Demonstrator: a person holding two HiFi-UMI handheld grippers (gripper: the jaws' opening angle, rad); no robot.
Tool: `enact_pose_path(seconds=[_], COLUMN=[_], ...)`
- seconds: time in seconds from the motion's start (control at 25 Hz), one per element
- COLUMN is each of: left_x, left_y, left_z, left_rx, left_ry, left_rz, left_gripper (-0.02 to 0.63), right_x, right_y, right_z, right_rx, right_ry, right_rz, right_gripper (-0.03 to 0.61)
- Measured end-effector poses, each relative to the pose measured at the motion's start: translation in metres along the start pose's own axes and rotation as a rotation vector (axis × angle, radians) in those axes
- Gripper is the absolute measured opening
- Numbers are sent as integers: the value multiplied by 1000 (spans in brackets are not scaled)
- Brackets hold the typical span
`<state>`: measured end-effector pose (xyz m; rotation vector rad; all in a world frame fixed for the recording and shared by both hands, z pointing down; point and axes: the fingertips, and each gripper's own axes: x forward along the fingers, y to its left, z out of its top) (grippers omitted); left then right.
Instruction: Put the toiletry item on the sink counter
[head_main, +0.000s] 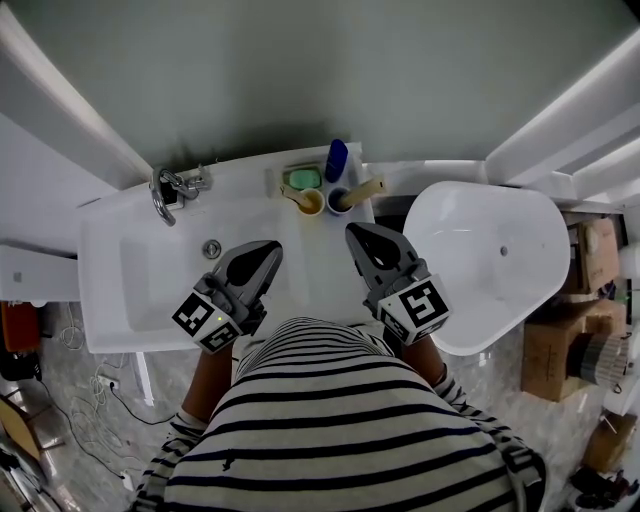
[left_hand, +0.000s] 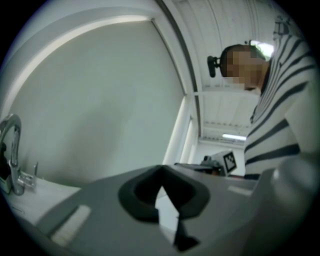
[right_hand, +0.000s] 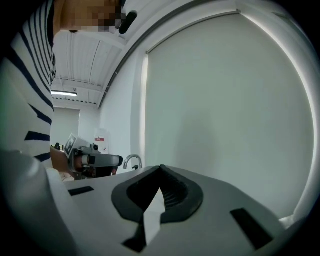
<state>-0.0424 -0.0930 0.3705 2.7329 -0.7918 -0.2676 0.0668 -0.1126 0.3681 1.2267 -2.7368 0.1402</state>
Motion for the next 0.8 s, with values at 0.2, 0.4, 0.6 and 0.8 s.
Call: enact_pose_path(seconds=[0.2,0.4,0.6,0.8], left_x=[0,0,-2,-7], left_y=[2,2,1,-3], left_z=[-4,-5,-6,-3], left_rx=[-12,13,44,47], left_ry=[4,8,18,5], left_rz=[-7,-11,-26,-56], left_gripper=[8,9,49,52], right_x=[0,1,1,1], right_y=[5,5,3,8], right_z=[-3,0,1,-2], right_rx=[-6,-19,-19,-4], right_ry=[12,15,14,16], right_rz=[17,14,7,5], right_gripper=[6,6,7,6])
